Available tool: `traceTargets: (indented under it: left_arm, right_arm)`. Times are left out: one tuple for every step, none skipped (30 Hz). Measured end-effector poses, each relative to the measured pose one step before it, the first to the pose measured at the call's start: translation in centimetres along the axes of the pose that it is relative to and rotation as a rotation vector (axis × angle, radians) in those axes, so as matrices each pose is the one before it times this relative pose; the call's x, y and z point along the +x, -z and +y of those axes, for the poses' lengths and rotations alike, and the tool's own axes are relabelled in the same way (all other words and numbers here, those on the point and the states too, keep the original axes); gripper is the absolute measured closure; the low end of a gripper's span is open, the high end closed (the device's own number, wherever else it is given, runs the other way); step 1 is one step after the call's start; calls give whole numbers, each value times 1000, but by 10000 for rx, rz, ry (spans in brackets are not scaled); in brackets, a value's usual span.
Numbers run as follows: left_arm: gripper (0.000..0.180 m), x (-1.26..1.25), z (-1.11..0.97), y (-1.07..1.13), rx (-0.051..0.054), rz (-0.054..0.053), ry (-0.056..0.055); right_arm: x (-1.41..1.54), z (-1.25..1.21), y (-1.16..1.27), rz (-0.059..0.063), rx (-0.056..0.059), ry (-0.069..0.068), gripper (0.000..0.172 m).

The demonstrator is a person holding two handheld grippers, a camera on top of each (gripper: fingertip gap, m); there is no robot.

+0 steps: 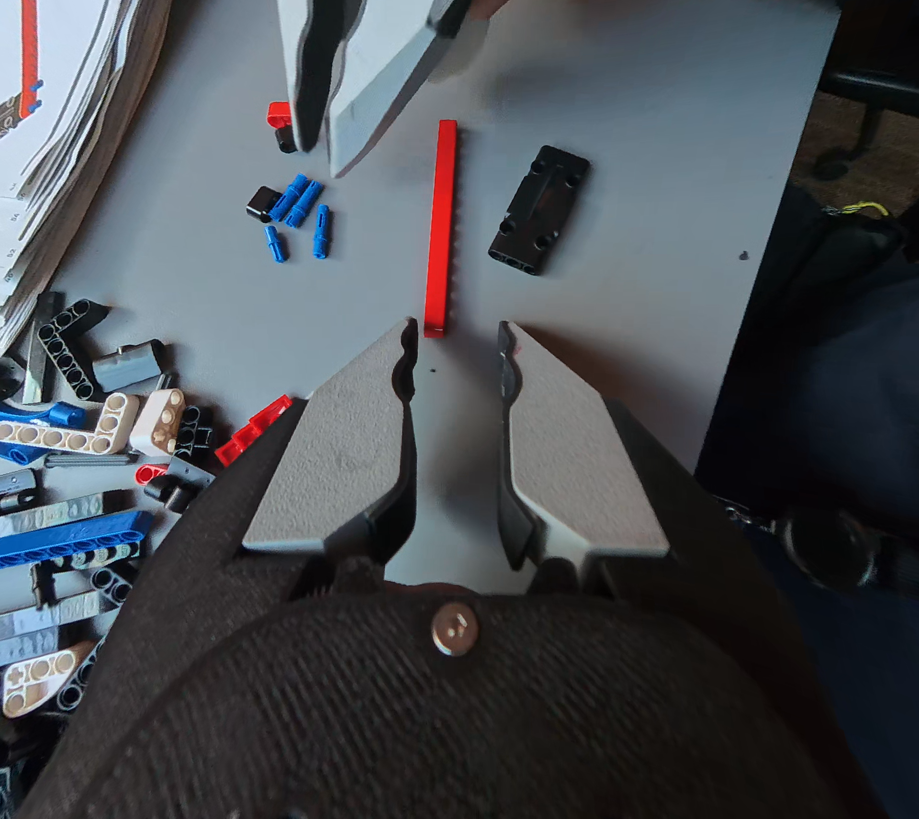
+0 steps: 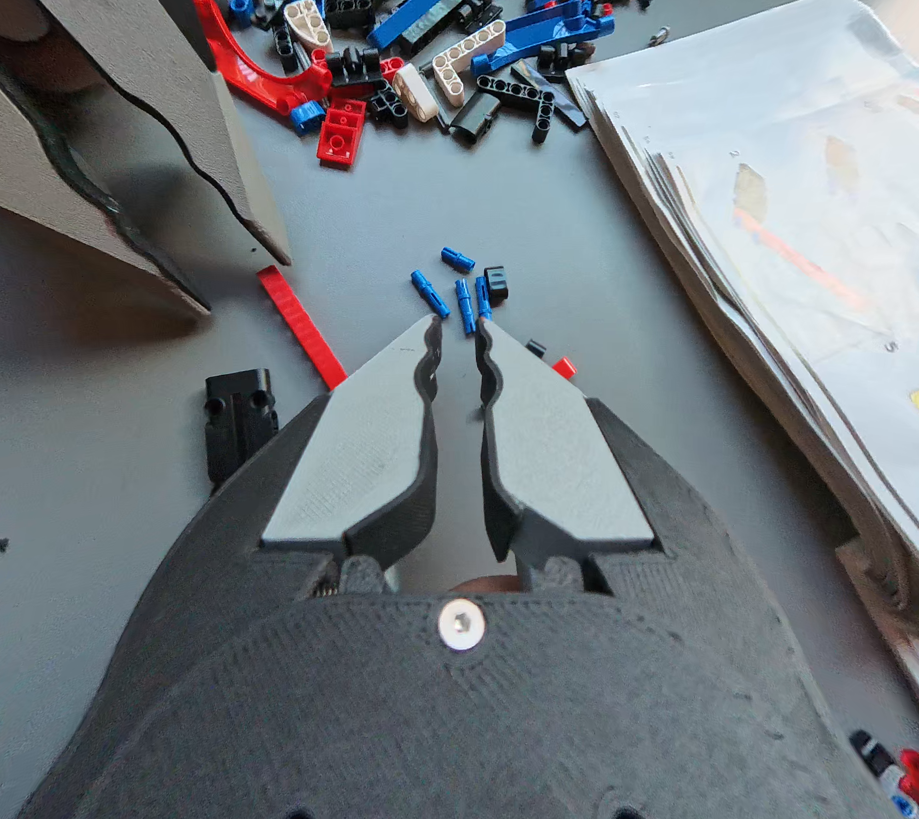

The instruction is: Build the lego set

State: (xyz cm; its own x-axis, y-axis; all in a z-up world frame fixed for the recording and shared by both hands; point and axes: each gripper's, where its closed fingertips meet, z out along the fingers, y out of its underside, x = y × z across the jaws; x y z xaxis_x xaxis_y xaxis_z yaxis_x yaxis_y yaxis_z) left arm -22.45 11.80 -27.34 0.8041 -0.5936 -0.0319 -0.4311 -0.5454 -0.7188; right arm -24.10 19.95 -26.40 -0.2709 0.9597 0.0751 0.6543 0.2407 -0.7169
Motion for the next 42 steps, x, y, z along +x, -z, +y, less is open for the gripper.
traceTargets:
  left_arm:
    - [150,-11,-81,94,49,29,20]
    - [150,-15,-56,84,38,24,12]
    - [150,-7,29,58,1,30,6]
    - [150,8,55,19,-11,37,6]
    - [150,15,85,13,-22,39,11]
    - [150,32,61,-1,-27,46,6]
    - [150,8,33,15,-7,25,6]
    - [150,5,-27,27,16,24,6]
    - [150,-1,-28,34,26,23,11]
    - [150,4,-8,28,11,23,17]
    - [150,-13,-6,34,15,21,19]
    - [150,-46,-22,28,29,2,21]
    - [150,-29,11,16,6,10,15]
    - [150,-41,56,-17,-23,6,11]
    - [150,-68,61,-19,-15,-13,11]
    - [150,-33,54,-23,-10,12,10]
    - [150,-30,67,-11,-12,13,17]
    - [150,-52,25,-3,0,-8,16]
    - [150,-35,9,14,5,-7,8]
    - [150,-34,0,17,2,-1,7]
    - [150,-8,-14,24,12,6,3]
    - [150,-27,-29,25,15,-14,4]
    - [150,-17,-10,5,2,-11,-3]
    - [150,2,8,-1,-12,-4,-12]
    - [150,-4,1,-3,-6,-19,-12]
    - [150,15,-1,-31,-1,-5,-13]
    - [150,36,34,-39,-22,6,-10]
    - [150,28,45,-50,-32,1,-12]
    - [150,17,31,-38,-16,-7,-19]
    - [150,11,11,-6,-4,-10,-16]
    - [150,-7,14,-6,-8,-8,-5]
    - [150,-18,8,6,-4,1,4]
    - [150,-16,-20,18,13,1,9]
    - [150,-21,-17,25,18,-1,9]
    - [150,-18,6,-7,2,9,7]
    - [150,-12,17,-3,-9,8,8]
    - [150,0,23,-10,-7,7,5]
    - [150,23,10,-8,-5,14,-6]
    - [151,4,0,-2,-3,3,-12]
    - [150,4,4,5,2,-6,-10]
    - [150,-5,-6,13,6,1,-5]
    - [151,-21,-7,9,2,0,3]
  right_arm:
    - [57,89,-331,-77,-199,166,162]
    - [90,123,-274,-24,-189,148,163]
    - [100,101,-217,9,-148,115,163]
    - [63,59,-163,-12,-86,69,163]
    - [14,6,-103,-42,-35,29,163]
    - [15,3,-53,-34,-14,7,163]
    - [56,7,-27,-1,0,4,163]
    - [73,-10,-19,14,18,6,164]
    - [45,-23,-26,-11,29,2,164]
    - [33,-34,-27,-21,22,-6,165]
    - [-1,-36,-45,-25,10,1,165]
    - [-36,10,-60,-36,-26,20,165]
    - [-62,91,-99,-25,-95,39,165]
    - [-99,161,-112,-7,-136,68,165]
    - [-113,62,-64,11,-75,88,165]
    - [-205,-35,8,-35,-9,75,166]
    - [-153,-44,35,-22,0,25,166]
    - [-89,-62,47,-3,15,8,166]
    - [-81,-61,77,-15,29,4,166]
    - [-29,-44,109,-1,22,-2,166]
    - [76,-26,143,45,14,5,165]
    - [130,-27,169,59,25,8,165]
    - [150,-66,181,48,51,-15,165]
    - [204,-100,170,59,79,-47,164]
    - [219,-117,120,53,96,-67,163]
    - [180,-92,49,30,71,-69,163]
    - [89,-3,-28,-3,15,-45,163]
    - [-5,67,-69,-24,-29,3,163]
    - [-44,103,-103,-19,-46,39,163]
    - [-70,129,-124,-14,-63,34,163]
    - [-103,142,-128,-28,-68,16,163]
    - [-152,85,-90,-47,-37,20,163]
    - [-137,9,-52,-29,6,28,163]
    - [-56,-31,-33,13,16,21,163]
    - [-35,-13,-30,5,2,6,163]
    - [-63,0,-34,-40,-12,-13,163]
    - [-23,2,-36,-18,-16,-18,163]
    - [30,37,-51,11,-25,-9,163]
    - [39,102,-81,13,-63,-7,164]
    - [22,169,-125,8,-87,-3,165]
    - [-25,-16,-56,-1,39,12,170]
    - [-13,-53,-11,19,55,7,170]
